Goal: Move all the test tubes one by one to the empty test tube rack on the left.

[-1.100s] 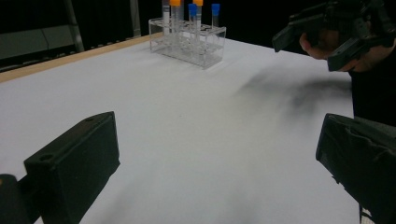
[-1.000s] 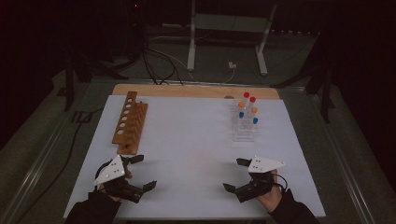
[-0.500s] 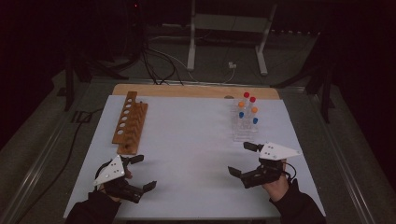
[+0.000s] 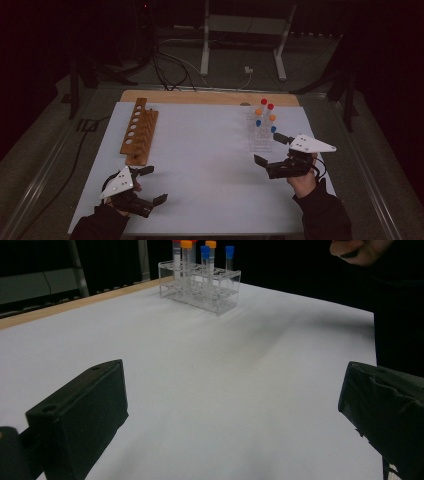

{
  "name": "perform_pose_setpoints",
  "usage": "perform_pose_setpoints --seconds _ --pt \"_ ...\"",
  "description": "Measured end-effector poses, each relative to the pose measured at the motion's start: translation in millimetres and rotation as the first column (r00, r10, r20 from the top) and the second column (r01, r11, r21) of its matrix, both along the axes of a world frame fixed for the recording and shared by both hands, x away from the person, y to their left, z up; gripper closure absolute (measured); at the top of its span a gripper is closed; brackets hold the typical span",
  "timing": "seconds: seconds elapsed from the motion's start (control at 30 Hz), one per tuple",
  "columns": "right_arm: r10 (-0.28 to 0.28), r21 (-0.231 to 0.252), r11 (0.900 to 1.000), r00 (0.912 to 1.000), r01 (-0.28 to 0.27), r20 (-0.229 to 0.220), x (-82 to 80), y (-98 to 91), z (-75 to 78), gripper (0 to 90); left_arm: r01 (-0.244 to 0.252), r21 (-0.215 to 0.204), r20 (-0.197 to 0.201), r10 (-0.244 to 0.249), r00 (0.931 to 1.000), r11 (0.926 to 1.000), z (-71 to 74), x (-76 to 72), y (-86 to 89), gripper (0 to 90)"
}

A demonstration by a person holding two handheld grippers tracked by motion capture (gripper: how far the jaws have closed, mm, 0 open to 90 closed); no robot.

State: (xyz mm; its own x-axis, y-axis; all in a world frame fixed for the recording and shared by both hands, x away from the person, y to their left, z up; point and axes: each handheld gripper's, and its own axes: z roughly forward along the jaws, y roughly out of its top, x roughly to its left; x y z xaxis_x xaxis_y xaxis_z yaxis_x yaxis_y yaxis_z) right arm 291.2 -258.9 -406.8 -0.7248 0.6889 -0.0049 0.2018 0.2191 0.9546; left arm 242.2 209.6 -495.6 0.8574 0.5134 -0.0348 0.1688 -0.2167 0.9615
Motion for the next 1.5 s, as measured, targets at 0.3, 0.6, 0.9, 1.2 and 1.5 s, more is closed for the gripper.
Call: perform_pose_setpoints --seconds 0.3,0.6,0.9,1.2,1.5 --pt "-0.06 0.022 0.998 0.9982 0.06 -0.005 18.9 -10.2 -1.1 0.0 0.0 -0.001 0.0 0.0 1.0 1.0 0.1 -0.1 0.1 0.4" --pt "-0.142 -0.013 0.9898 0.9894 0.142 -0.032 40.1 -22.5 -11.2 0.0 0.001 -0.001 -0.002 -0.001 1.0 1.0 -0.1 0.0 0.0 0.4" --pt "-0.22 -0.044 0.9751 0.9728 0.218 -0.072 60.2 -31.8 -27.9 1.4 0.0 0.006 -0.003 0.0 1.0 1.0 -0.5 0.5 -0.6 0.4" --pt "-0.281 -0.088 0.9584 0.9517 0.271 -0.123 74.3 -35.2 -44.2 8.2 0.003 0.001 -0.005 -0.003 1.0 1.0 -0.4 0.4 -0.1 0.4" --pt "-0.337 -0.137 0.9383 0.9271 0.317 -0.163 85.0 -35.9 -57.0 30.7 0.006 0.004 -0.004 -0.006 1.0 1.0 -0.5 0.2 -0.6 0.4"
